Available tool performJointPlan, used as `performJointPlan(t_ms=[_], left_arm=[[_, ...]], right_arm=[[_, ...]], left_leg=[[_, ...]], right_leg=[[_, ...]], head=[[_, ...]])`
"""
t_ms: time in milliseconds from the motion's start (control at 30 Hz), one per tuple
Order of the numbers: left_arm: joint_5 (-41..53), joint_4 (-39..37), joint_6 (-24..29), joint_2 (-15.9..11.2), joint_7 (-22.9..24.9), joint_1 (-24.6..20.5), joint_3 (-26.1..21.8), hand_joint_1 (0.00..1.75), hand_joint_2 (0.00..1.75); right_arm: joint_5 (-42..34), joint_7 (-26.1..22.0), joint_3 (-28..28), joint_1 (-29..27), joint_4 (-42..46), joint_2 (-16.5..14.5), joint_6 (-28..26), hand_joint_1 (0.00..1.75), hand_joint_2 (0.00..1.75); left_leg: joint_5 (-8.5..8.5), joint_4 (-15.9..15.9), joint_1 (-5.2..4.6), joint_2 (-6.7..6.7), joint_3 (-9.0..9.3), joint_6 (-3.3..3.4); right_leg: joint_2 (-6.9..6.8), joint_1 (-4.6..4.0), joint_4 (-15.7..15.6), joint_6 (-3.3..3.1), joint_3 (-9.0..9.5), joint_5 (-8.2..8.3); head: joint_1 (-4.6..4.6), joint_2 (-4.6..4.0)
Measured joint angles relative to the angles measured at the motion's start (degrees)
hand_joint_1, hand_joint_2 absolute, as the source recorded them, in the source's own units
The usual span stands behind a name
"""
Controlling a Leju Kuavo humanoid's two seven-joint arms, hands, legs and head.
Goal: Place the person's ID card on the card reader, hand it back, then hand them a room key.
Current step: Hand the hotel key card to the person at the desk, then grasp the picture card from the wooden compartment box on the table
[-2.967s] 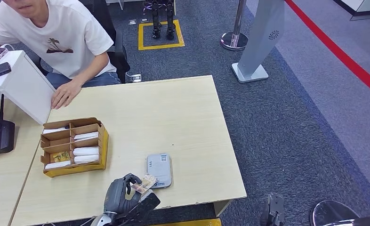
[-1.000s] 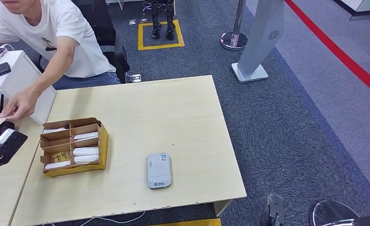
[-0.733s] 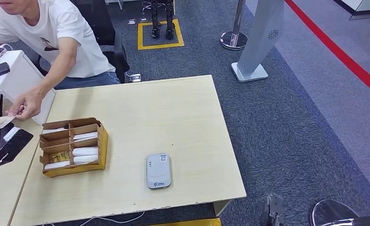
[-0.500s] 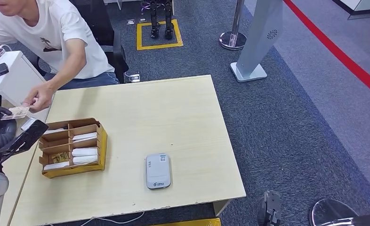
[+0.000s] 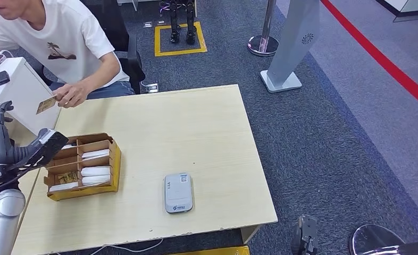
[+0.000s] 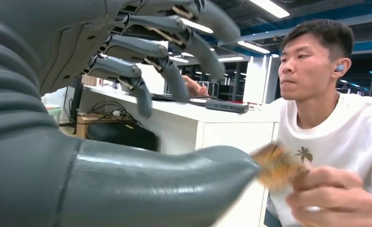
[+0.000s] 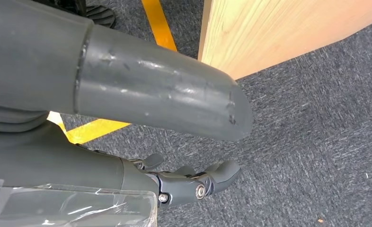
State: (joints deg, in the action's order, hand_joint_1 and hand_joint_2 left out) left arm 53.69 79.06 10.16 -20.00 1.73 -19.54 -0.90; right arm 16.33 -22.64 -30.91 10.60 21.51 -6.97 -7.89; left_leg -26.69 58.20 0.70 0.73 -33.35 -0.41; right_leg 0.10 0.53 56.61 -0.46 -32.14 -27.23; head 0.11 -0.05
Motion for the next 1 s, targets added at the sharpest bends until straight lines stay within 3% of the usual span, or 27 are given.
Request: performJointPlan(t_ms=[200, 333, 633, 1000], left_arm=[[-0.24, 0.18, -0.77, -0.25, 0.28, 0.10, 0.04, 0.00, 0.00], [-1.51, 1.47, -4.35, -1.38, 0.52, 0.40, 0.31, 0.00, 1.75], [-6.86, 7.26, -14.01, -5.11, 0.91, 1.43, 1.54, 0.00, 1.75], [-8.86, 9.47, -15.75, -6.63, 1.02, 1.72, 2.40, 0.00, 1.75]], right_arm=[[-0.38, -0.03, 0.00, -0.04, 0.00, 0.00, 0.07, 0.00, 0.00], [-0.79, -0.18, -0.02, -0.24, 0.00, 0.02, 0.07, 0.00, 0.00], [-1.31, -0.51, -0.15, -0.99, 0.00, 0.02, 0.24, 0.00, 0.00], [-1.44, -0.58, -0.18, -1.06, -0.09, 0.02, 0.24, 0.00, 0.00]], left_leg=[[0.01, 0.00, 0.00, 0.00, 0.00, -0.01], [0.01, 0.00, 0.00, -0.01, -0.01, -0.01], [0.01, 0.00, 0.00, -0.01, -0.01, -0.01], [0.01, 0.00, 0.00, -0.01, -0.01, -0.01]], right_leg=[[0.00, 0.00, 0.01, 0.00, 0.01, 0.01], [0.00, 0.00, 0.01, 0.00, 0.01, 0.00], [0.00, 0.00, 0.01, 0.00, 0.00, 0.00], [0.00, 0.00, 0.01, 0.00, 0.01, 0.00]], head=[[0.00, 0.01], [0.00, 0.00], [0.00, 0.01], [0.00, 0.00]])
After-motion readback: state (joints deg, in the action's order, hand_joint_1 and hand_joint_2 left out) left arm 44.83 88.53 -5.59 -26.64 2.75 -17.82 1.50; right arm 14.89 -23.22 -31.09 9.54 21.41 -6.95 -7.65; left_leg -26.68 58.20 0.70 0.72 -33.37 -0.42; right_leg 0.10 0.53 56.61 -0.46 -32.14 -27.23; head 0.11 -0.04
